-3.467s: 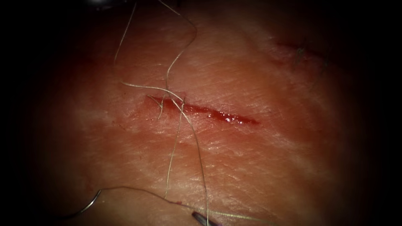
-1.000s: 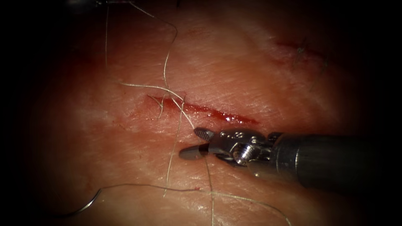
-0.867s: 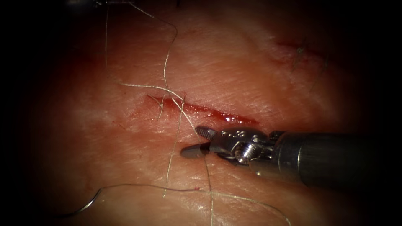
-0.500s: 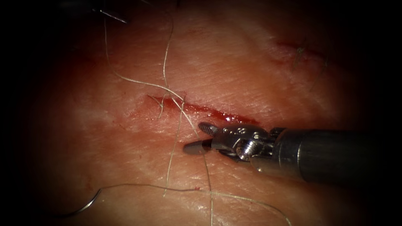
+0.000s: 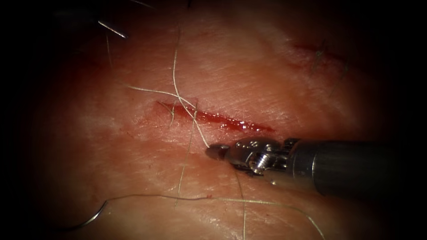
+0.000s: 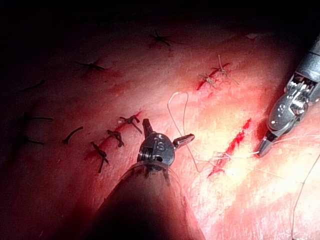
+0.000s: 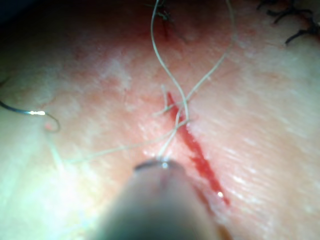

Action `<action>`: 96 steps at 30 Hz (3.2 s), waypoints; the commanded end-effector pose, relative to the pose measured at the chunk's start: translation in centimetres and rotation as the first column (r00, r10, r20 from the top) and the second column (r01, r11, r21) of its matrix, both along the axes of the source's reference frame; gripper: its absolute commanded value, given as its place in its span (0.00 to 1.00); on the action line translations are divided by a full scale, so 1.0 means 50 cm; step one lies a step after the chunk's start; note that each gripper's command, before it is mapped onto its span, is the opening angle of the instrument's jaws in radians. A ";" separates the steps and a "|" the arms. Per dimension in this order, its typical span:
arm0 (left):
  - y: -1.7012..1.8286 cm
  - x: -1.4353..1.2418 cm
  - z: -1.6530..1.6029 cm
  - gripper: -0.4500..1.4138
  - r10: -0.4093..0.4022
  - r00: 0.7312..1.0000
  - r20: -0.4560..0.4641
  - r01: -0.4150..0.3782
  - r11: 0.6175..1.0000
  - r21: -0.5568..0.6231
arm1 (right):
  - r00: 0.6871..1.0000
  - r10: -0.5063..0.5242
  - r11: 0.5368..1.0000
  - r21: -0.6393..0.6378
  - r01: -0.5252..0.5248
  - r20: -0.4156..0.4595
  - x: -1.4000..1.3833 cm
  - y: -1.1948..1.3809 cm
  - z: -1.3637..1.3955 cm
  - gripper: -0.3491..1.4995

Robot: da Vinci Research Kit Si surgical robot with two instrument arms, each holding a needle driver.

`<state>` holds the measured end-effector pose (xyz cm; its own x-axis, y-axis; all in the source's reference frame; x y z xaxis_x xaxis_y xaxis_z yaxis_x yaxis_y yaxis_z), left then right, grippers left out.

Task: Wound Closure

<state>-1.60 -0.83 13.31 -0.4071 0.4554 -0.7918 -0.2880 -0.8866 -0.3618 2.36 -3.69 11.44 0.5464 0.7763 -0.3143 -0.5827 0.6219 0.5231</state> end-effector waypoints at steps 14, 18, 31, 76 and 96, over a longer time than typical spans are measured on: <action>-0.0014 0.0021 0.0002 0.84 0.046 0.999 -0.026 -0.045 0.999 0.030 | 1.000 -0.031 0.999 -0.020 0.031 -0.007 -0.0189 -0.0146 -0.0158 0.00; -0.0012 0.0024 0.0004 0.83 0.048 0.999 -0.025 -0.047 0.998 0.030 | 0.996 -0.090 0.996 -0.012 0.090 0.010 -0.0269 -0.0212 -0.0201 0.00; -0.0012 0.0024 0.0011 0.82 0.048 0.999 -0.025 -0.048 0.998 0.027 | 0.954 -0.298 0.952 -0.066 0.299 0.016 -0.0480 -0.0258 -0.0298 0.74; -0.0039 0.0004 0.0039 0.80 0.048 0.999 -0.025 -0.047 0.998 0.037 | 0.979 -0.184 0.953 -0.257 0.158 -0.083 0.0058 0.0073 -0.0034 0.85; -0.0037 0.0014 0.0035 0.80 0.053 0.998 -0.022 -0.052 0.998 0.039 | 0.977 -0.214 0.955 -0.212 0.205 -0.021 -0.0010 0.0010 0.0004 0.00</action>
<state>-1.48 -1.01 13.42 -0.4497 0.4636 -0.7634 -0.2513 -0.8859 -0.3900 2.26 -3.61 11.41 0.6728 0.5603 -0.4831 -0.4076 0.8257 0.3900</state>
